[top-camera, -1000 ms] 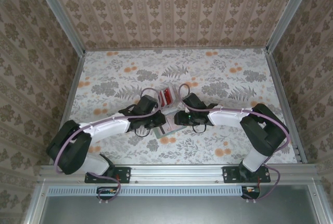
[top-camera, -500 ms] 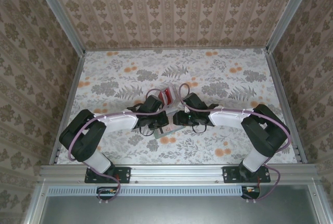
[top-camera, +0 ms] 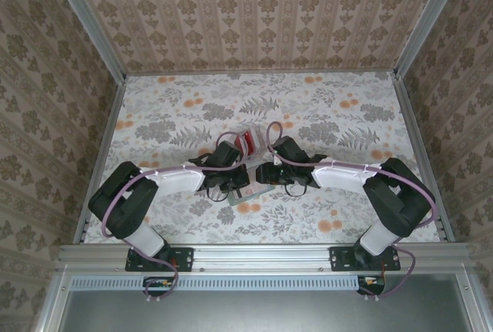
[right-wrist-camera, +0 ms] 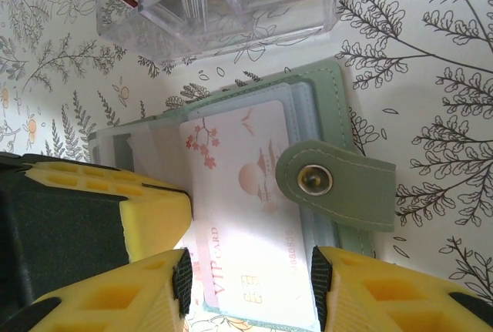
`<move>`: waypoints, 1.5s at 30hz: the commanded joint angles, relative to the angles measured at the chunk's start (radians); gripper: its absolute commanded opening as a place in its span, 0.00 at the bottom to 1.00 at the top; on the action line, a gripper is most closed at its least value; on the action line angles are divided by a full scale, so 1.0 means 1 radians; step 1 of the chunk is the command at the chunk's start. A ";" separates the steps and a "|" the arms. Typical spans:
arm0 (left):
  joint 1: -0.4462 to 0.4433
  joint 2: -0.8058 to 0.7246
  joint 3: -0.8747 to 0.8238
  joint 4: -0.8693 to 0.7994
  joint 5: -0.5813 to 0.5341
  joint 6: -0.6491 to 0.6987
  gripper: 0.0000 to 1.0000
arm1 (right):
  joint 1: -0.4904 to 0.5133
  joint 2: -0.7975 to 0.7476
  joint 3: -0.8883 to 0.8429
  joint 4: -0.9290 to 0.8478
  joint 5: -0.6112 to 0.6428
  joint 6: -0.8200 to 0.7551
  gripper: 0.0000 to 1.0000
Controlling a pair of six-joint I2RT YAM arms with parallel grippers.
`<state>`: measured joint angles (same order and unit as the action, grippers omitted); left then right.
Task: Put the credit cards into the card holder
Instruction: Flip over the card slot on the card holder.
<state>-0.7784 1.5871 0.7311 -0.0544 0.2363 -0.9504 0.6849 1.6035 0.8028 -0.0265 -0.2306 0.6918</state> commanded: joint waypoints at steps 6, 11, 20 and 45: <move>-0.004 0.024 0.000 -0.029 -0.019 0.000 0.02 | -0.003 0.086 0.011 -0.002 -0.024 -0.012 0.47; -0.004 0.022 -0.004 -0.030 -0.023 -0.001 0.00 | -0.004 0.092 0.010 -0.009 -0.004 -0.018 0.47; -0.008 0.045 0.002 -0.022 -0.021 -0.002 0.00 | 0.001 0.114 0.008 0.064 -0.100 0.023 0.47; -0.010 0.013 0.016 -0.073 -0.048 0.018 0.00 | -0.001 -0.007 0.031 0.049 -0.150 0.048 0.48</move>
<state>-0.7849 1.6035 0.7422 -0.0521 0.2283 -0.9497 0.6785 1.6215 0.8009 0.0673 -0.3698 0.7609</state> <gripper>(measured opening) 0.037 0.482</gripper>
